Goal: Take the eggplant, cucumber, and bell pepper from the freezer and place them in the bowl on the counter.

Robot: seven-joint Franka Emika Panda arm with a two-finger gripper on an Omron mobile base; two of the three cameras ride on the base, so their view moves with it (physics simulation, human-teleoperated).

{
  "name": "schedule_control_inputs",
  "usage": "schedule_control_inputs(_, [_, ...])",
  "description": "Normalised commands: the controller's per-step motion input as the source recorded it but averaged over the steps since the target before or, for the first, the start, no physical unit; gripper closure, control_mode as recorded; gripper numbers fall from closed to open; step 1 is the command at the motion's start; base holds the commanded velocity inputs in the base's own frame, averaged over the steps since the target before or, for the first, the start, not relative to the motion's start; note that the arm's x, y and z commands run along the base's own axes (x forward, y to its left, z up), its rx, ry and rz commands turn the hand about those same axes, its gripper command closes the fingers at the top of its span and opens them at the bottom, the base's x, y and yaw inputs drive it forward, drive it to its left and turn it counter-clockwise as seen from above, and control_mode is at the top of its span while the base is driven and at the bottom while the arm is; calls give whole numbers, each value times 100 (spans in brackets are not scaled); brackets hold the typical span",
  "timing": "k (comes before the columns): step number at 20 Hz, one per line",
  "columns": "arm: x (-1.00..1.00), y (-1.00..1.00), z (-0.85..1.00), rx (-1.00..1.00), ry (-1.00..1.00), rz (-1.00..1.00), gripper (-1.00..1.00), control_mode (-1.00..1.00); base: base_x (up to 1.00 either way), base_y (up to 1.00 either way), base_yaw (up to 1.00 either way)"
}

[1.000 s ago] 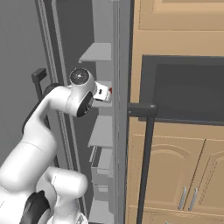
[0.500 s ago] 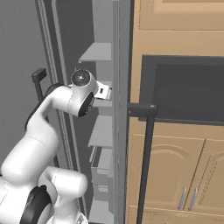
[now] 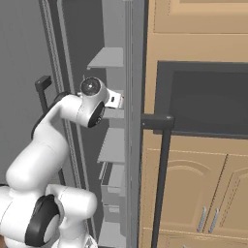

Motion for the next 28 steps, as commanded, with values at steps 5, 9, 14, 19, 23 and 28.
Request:
schedule_control_inputs(5, [6,0,-15,0,-3,0,-100,-100,0,0,0])
schedule_control_inputs(9, [15,0,-5,0,-4,0,-100,-100,0,0,0])
schedule_control_inputs(14, [22,0,-8,0,0,0,-100,-100,0,0,0])
schedule_control_inputs(19, [23,0,-1,0,0,0,-100,-100,0,0,0])
schedule_control_inputs(23, [28,0,-1,1,0,0,-100,-100,0,0,0])
schedule_control_inputs(28, [25,0,-15,2,0,0,-100,-100,0,0,0])
